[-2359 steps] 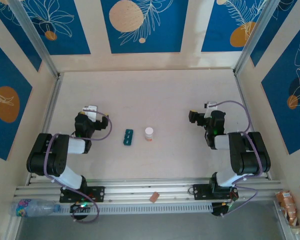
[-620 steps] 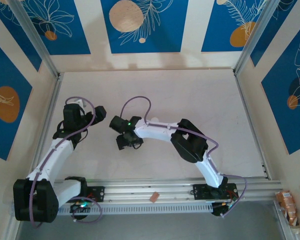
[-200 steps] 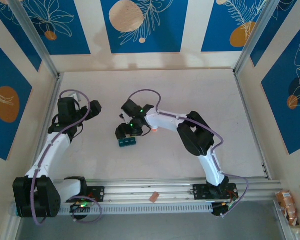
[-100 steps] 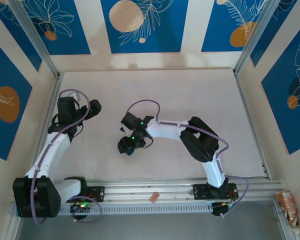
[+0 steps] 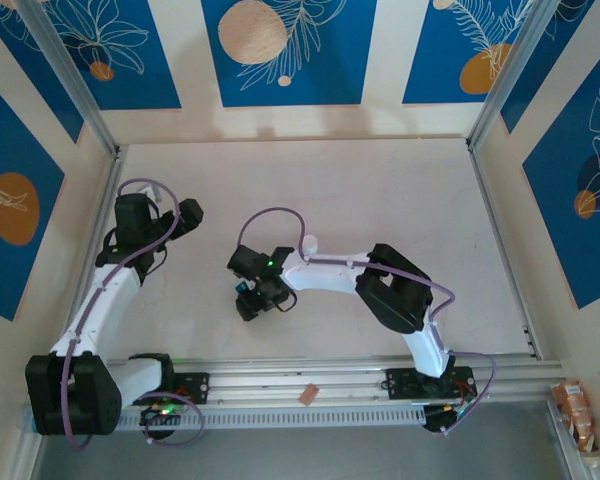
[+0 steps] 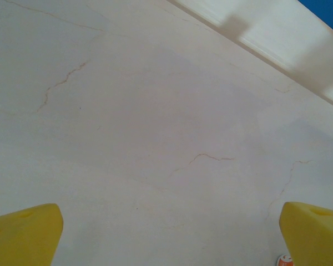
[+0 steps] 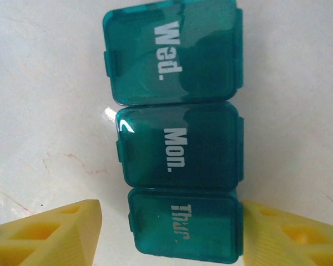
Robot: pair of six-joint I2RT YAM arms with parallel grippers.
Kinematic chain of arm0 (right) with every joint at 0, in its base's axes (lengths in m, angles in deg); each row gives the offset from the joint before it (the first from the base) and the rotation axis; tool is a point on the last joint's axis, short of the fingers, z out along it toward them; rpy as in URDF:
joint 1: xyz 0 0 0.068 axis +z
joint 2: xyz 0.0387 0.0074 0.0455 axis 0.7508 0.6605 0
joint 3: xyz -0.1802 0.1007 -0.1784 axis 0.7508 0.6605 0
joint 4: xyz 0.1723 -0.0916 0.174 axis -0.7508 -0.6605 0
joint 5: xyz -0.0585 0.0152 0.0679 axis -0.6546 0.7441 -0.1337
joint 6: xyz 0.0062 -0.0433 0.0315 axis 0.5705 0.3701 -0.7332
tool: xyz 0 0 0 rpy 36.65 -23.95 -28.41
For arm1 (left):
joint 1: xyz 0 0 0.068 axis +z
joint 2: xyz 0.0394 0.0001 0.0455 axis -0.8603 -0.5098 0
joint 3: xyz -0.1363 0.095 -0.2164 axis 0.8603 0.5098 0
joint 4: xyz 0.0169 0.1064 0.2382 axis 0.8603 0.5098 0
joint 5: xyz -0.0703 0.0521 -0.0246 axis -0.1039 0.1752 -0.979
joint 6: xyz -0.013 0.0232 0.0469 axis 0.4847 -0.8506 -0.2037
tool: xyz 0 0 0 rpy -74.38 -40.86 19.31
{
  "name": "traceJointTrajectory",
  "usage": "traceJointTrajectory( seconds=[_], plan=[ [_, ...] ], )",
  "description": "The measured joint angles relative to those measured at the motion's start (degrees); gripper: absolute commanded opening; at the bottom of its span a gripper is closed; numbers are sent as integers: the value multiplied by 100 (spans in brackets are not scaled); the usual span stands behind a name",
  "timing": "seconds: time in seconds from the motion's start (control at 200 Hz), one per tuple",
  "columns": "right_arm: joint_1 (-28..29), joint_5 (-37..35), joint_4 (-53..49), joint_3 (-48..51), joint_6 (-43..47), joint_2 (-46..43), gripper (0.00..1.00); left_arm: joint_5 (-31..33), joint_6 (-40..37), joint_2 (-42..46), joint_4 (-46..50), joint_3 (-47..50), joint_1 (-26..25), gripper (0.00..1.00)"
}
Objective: Sort the pills into containers
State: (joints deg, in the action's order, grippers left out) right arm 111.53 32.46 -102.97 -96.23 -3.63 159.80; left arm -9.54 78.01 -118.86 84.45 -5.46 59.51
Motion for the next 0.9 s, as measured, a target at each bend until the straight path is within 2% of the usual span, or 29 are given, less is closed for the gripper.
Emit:
traceJointTrajectory(
  seconds=[0.325, 0.505, 0.615, 0.77, 0.9],
  plan=[
    [55, -254, -92, -160, 59, 155, 60, -22, 35, 0, -2, 2, 0, 100],
    [44, -376, -149, -181, 35, 181, 44, -74, 109, 72, -24, 46, 0, 100],
    [33, -374, -144, -181, 33, 175, 38, -164, 160, 166, -52, 118, 0, 100],
    [-28, -326, -24, -59, 33, 85, 37, -376, 363, 208, -168, 201, 0, 100],
    [-232, -181, 260, 275, 17, -234, 36, -815, 605, 223, -374, 356, 0, 100]
  ],
)
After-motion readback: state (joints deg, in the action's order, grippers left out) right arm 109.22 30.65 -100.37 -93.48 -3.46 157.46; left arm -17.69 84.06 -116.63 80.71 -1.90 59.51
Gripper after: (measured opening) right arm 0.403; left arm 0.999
